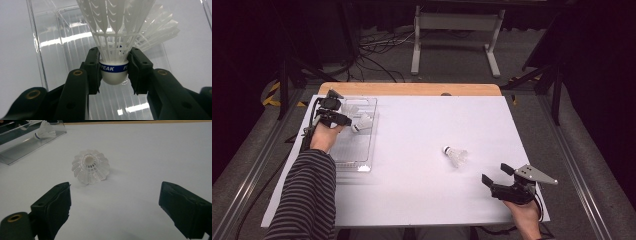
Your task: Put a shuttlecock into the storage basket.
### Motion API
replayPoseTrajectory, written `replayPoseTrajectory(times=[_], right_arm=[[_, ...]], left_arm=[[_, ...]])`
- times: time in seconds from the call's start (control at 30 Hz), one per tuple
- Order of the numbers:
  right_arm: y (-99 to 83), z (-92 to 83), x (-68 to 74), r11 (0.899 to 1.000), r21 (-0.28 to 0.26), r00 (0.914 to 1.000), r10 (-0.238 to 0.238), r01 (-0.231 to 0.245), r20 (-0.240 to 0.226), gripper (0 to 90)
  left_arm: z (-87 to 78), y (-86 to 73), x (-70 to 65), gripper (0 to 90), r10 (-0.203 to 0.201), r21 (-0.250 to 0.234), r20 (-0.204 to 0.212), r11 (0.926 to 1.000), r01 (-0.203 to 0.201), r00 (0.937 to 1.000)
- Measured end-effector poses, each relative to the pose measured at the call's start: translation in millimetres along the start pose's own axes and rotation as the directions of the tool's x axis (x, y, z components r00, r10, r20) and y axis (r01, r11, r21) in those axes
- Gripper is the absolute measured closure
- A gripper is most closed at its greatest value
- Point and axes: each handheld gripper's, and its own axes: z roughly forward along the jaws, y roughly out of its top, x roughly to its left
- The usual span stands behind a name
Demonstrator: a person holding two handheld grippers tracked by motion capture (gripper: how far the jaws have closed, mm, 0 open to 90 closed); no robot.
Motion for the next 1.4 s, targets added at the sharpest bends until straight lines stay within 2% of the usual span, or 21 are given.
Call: replayPoseTrajectory(times=[0.67, 0.9, 1.17, 1.4], right_arm=[[0.1, -0.4, 0.0, 1.000, -0.002, 1.0000, -0.001, 0.001, -0.002, 11.3], [0.1, -0.4, -0.1, 1.000, -0.002, 1.0000, -0.001, 0.001, -0.002, 11.3], [0.2, -0.6, 0.1, 1.000, -0.002, 1.0000, -0.003, 0.003, -0.003, 11.4], [0.3, -0.9, 0.5, 1.000, -0.004, 1.0000, -0.003, 0.003, -0.003, 11.4]], left_arm=[[6.6, 0.4, -1.6, 64.1, 0.017, 0.018, -0.025, 0.9997, -0.017, 0.9995], [9.0, 0.8, -0.7, 64.2, 0.011, 0.027, -0.030, 0.9996, -0.010, 0.9995], [8.1, -0.3, -2.1, 63.6, 0.014, 0.015, -0.033, 0.9998, -0.014, 0.9994], [8.9, -0.1, -1.7, 59.7, 0.016, 0.021, -0.031, 0.9997, -0.015, 0.9994]])
